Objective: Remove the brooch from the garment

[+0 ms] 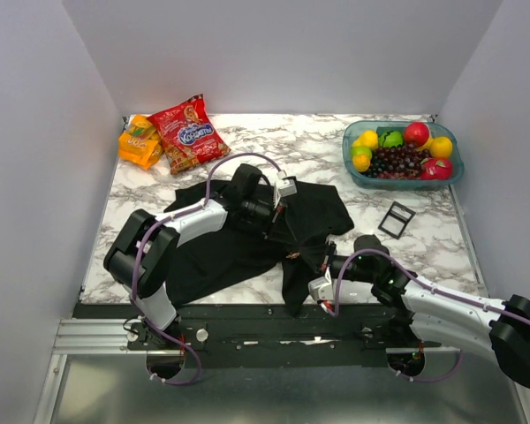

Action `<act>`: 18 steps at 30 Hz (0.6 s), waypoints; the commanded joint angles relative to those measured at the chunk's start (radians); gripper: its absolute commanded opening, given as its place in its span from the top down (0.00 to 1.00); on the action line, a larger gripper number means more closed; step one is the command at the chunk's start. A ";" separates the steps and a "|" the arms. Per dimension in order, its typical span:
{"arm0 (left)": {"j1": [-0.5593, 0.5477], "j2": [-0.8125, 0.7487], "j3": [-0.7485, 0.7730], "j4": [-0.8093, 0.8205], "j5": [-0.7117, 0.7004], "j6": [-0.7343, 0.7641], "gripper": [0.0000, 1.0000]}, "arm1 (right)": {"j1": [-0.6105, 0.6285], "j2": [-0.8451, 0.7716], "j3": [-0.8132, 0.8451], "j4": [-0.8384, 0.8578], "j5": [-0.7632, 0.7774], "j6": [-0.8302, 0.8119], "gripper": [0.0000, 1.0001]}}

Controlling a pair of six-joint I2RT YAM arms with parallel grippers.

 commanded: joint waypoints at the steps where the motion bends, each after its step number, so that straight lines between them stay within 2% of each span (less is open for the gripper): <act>1: -0.011 0.017 0.045 0.022 0.048 -0.039 1.00 | 0.005 0.028 0.027 0.024 -0.071 0.018 1.00; 8: -0.011 0.008 0.040 0.106 0.043 -0.118 1.00 | 0.005 0.080 0.029 0.076 -0.121 0.072 1.00; 16: -0.008 0.001 0.020 0.077 0.035 -0.099 1.00 | 0.005 0.131 0.021 0.177 -0.136 0.110 1.00; 18: 0.008 -0.003 0.046 0.028 0.008 -0.078 1.00 | 0.005 0.134 0.024 0.181 -0.139 0.118 1.00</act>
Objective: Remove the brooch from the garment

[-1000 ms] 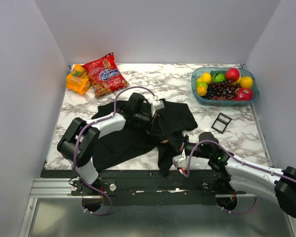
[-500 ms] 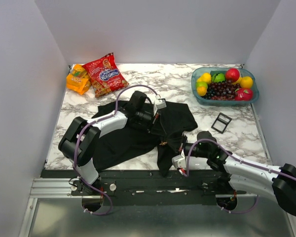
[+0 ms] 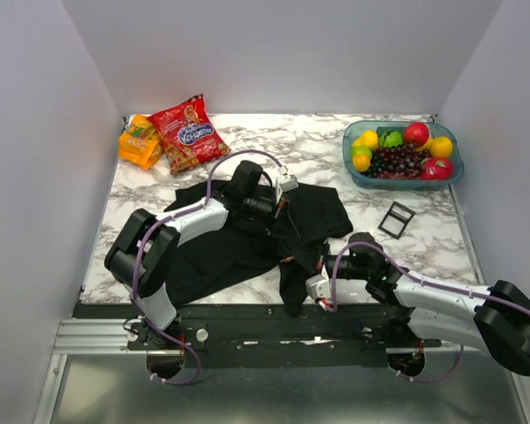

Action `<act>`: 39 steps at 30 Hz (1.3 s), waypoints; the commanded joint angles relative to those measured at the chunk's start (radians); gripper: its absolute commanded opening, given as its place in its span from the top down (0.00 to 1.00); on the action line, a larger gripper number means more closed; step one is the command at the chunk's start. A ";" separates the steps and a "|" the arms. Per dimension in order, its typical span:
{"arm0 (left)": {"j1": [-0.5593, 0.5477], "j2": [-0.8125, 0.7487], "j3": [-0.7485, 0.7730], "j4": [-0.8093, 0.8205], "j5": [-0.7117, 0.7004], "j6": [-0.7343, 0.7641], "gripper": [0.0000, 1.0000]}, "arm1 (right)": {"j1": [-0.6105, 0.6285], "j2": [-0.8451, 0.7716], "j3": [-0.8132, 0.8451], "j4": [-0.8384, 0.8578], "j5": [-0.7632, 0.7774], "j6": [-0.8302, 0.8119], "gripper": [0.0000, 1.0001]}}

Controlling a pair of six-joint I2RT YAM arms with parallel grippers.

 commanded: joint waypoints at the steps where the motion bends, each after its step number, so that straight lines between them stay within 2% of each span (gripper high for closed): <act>1: 0.023 -0.024 0.040 -0.082 -0.032 0.069 0.99 | 0.005 0.007 0.010 0.078 -0.052 0.039 1.00; 2: 0.035 -0.034 0.059 -0.149 -0.052 0.090 0.95 | 0.005 0.002 0.012 0.068 -0.049 0.039 0.99; 3: 0.072 -0.046 0.064 -0.184 -0.052 0.116 0.85 | 0.005 -0.003 0.012 0.059 -0.042 0.042 0.99; 5: 0.103 -0.084 0.067 -0.313 -0.044 0.230 0.75 | 0.005 -0.027 0.013 0.020 -0.038 0.045 1.00; 6: 0.113 -0.097 0.061 -0.359 -0.046 0.274 0.66 | 0.003 -0.035 0.012 0.009 -0.035 0.045 0.99; 8: 0.126 -0.123 0.037 -0.473 -0.041 0.393 0.61 | 0.005 -0.043 0.009 -0.001 -0.023 0.036 0.99; 9: 0.126 -0.129 0.026 -0.488 -0.029 0.408 0.57 | 0.005 -0.039 0.007 0.004 -0.016 0.028 1.00; 15: 0.103 -0.106 -0.023 -0.380 0.032 0.312 0.47 | 0.003 -0.015 0.000 0.061 -0.004 -0.027 1.00; 26: 0.045 -0.031 -0.011 -0.314 0.042 0.308 0.44 | 0.005 -0.020 0.009 0.042 -0.003 -0.050 1.00; 31: 0.017 0.008 -0.014 -0.228 0.040 0.241 0.47 | 0.005 -0.006 0.007 0.059 -0.006 -0.052 1.00; 34: -0.004 0.028 0.011 -0.235 0.048 0.239 0.55 | 0.005 0.002 0.004 0.078 0.004 -0.061 1.00; 35: -0.014 0.031 0.014 -0.232 0.055 0.236 0.60 | 0.005 0.003 0.004 0.079 0.005 -0.061 1.00; 36: -0.017 0.035 0.021 -0.234 0.062 0.227 0.73 | 0.005 0.005 0.004 0.081 0.007 -0.061 1.00; 38: -0.020 0.043 0.029 -0.240 0.075 0.222 0.87 | 0.005 0.010 0.004 0.081 0.017 -0.050 1.00; 39: -0.020 0.046 0.037 -0.252 0.072 0.222 1.00 | 0.003 0.010 0.004 0.081 0.023 -0.047 0.99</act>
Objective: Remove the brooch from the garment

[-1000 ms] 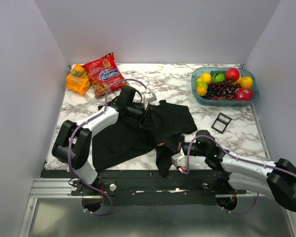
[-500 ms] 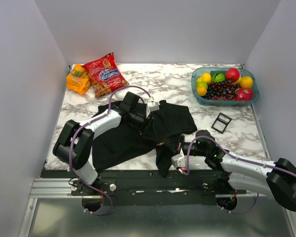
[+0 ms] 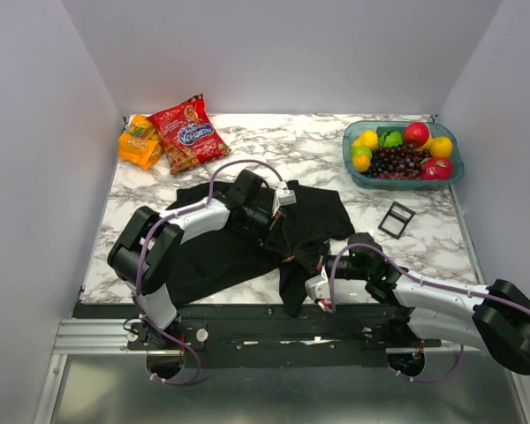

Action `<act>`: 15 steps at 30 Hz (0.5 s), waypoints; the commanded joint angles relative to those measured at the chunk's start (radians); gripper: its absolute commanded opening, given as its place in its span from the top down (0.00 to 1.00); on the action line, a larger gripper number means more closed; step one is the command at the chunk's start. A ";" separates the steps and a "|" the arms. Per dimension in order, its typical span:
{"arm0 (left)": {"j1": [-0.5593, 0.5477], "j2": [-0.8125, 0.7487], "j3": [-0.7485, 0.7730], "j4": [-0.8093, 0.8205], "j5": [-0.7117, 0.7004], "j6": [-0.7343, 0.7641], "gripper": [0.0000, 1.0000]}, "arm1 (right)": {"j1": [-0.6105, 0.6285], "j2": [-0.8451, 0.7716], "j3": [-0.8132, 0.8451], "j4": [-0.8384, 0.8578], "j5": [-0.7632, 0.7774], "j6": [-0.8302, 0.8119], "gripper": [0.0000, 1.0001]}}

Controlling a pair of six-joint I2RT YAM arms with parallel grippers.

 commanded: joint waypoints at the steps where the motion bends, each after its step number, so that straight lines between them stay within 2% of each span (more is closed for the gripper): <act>1: -0.020 0.022 0.046 0.000 0.036 -0.002 1.00 | 0.005 -0.002 0.008 0.069 0.027 0.006 0.99; 2: -0.020 0.019 0.049 -0.031 0.022 0.007 1.00 | 0.005 -0.006 0.008 0.052 0.039 0.012 0.99; 4: -0.014 -0.002 0.043 -0.036 -0.004 -0.005 1.00 | 0.004 -0.020 0.015 0.015 0.088 0.053 0.86; 5: -0.014 -0.015 0.034 -0.016 -0.060 -0.017 1.00 | 0.005 -0.049 0.020 -0.040 0.112 0.075 0.80; 7: -0.014 -0.051 0.008 0.007 -0.117 -0.048 1.00 | 0.004 -0.088 0.047 -0.112 0.180 0.130 0.77; 8: -0.014 -0.064 -0.005 0.039 -0.143 -0.091 1.00 | 0.005 -0.127 0.061 -0.193 0.200 0.188 0.70; 10: -0.014 -0.088 -0.034 0.070 -0.203 -0.126 1.00 | 0.004 -0.167 0.099 -0.244 0.270 0.291 0.63; 11: -0.014 -0.095 -0.040 0.090 -0.217 -0.146 1.00 | 0.004 -0.186 0.121 -0.326 0.292 0.388 0.57; 13: -0.014 -0.105 -0.051 0.104 -0.264 -0.192 1.00 | 0.004 -0.221 0.190 -0.403 0.321 0.482 0.52; 15: -0.012 -0.115 -0.054 0.119 -0.313 -0.237 1.00 | 0.004 -0.226 0.230 -0.463 0.379 0.652 0.47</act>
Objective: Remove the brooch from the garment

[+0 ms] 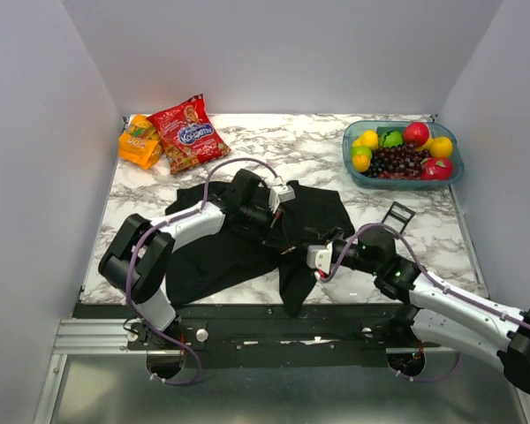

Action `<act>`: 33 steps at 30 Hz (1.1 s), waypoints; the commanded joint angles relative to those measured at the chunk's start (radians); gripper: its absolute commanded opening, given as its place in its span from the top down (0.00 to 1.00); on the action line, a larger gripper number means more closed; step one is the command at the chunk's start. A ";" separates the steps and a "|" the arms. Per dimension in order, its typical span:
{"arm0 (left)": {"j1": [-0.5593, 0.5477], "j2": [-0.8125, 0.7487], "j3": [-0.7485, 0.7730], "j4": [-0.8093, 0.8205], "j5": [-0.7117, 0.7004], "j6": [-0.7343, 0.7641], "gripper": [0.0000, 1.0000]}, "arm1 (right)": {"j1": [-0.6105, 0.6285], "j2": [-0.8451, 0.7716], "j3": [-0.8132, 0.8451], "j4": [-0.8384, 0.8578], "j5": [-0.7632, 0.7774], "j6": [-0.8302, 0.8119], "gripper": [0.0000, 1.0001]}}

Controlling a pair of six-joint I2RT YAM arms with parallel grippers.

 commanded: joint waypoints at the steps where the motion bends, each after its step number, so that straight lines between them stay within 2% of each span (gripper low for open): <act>1: -0.006 -0.056 -0.018 0.071 -0.190 -0.126 1.00 | 0.005 -0.008 0.121 -0.193 0.227 0.397 0.46; 2: -0.009 -0.063 -0.013 0.061 -0.230 -0.135 1.00 | 0.003 0.017 0.184 -0.225 0.266 0.528 0.49; 5: -0.009 -0.094 0.014 0.031 -0.365 -0.160 1.00 | 0.002 0.132 0.335 -0.338 0.282 0.759 0.53; 8: -0.013 -0.097 0.085 -0.043 -0.474 -0.168 1.00 | 0.002 0.239 0.431 -0.389 0.211 0.946 0.53; 10: -0.012 -0.100 0.139 -0.075 -0.524 -0.186 1.00 | -0.003 0.255 0.468 -0.380 0.210 1.010 0.53; 12: -0.012 -0.110 0.162 -0.104 -0.597 -0.221 1.00 | -0.032 0.272 0.495 -0.395 0.222 1.146 0.52; 14: -0.010 -0.129 0.166 -0.126 -0.661 -0.285 1.00 | -0.101 0.290 0.522 -0.459 0.237 1.290 0.45; 15: -0.009 -0.137 0.153 -0.124 -0.695 -0.301 1.00 | -0.137 0.327 0.538 -0.485 0.207 1.341 0.45; 17: -0.009 -0.163 0.130 -0.115 -0.729 -0.330 1.00 | -0.234 0.370 0.578 -0.509 0.060 1.465 0.48; 22: -0.009 -0.180 0.058 -0.103 -0.767 -0.401 1.00 | -0.282 0.556 0.675 -0.458 -0.176 1.528 0.59; 26: -0.009 -0.177 0.053 -0.095 -0.799 -0.392 1.00 | -0.291 0.658 0.718 -0.352 -0.380 1.590 0.60; 33: -0.009 -0.159 0.090 -0.106 -0.853 -0.395 1.00 | -0.291 0.778 0.764 -0.358 -0.454 1.637 0.55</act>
